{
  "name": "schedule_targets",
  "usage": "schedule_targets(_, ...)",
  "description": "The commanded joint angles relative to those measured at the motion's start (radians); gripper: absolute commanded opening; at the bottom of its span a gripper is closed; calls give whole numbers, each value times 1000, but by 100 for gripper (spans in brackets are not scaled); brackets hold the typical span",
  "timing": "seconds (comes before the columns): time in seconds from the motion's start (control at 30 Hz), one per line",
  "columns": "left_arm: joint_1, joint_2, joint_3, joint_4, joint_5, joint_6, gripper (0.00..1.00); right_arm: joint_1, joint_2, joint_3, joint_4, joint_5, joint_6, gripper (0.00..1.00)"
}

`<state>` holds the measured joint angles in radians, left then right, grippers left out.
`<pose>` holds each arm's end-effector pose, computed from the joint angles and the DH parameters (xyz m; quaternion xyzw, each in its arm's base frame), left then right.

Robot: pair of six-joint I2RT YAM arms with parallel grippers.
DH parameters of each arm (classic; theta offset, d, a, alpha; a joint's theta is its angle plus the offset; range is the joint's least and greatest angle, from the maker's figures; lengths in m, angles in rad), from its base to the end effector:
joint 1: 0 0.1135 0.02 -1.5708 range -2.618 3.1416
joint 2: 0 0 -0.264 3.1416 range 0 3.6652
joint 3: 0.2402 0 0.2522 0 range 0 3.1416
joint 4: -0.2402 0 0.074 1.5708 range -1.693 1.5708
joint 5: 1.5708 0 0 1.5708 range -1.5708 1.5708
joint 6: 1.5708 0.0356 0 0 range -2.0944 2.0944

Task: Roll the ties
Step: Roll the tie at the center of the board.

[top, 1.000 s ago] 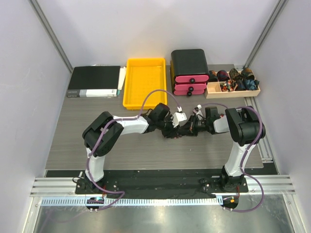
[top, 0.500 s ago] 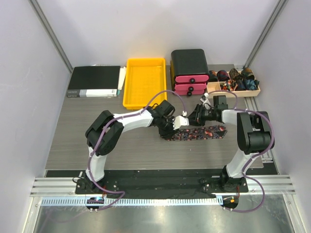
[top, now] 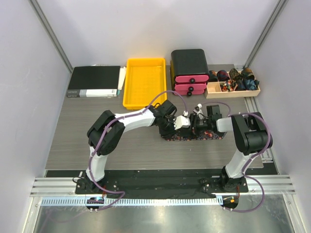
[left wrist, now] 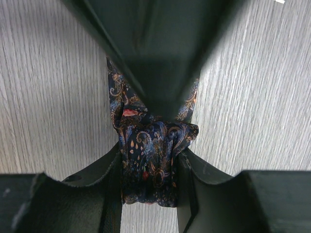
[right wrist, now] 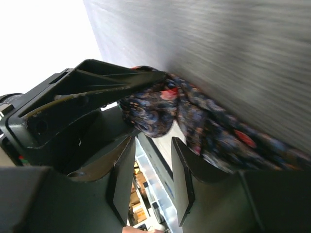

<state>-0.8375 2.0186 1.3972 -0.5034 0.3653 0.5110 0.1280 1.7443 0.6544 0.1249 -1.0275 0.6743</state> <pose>0.2681 -0.3166 0.1609 0.6301 0.7241 -0.2101 0.1858 0.2785 0.0666 0.1082 0.0831 0.8400 0.5333 0.0560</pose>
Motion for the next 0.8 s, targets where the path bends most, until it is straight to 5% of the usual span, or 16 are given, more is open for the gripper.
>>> schedule_targets(0.0, -2, 48, -46, -104, -52, -31, 24, 39, 4, -32, 232, -2, 126, 43)
schedule_targets(0.37, 0, 34, -64, -83, -40, -34, 32, 99, 110, -21, 375, 46, 173, 37)
schedule_targets(0.47, -2, 25, -70, -70, -31, -31, 34, 101, 126, -10, 338, 60, 137, 20)
schedule_targets(0.5, -2, 25, -73, -70, -31, -28, 35, 101, 127, -10, 328, 64, 131, 7)
schedule_targets(0.57, 0, 20, -76, -66, -32, -28, 38, 101, 129, 1, 279, 70, 75, 1)
schedule_targets(0.77, 44, -75, -110, -21, 52, -61, 66, 88, 129, 27, 115, 98, -53, 1)
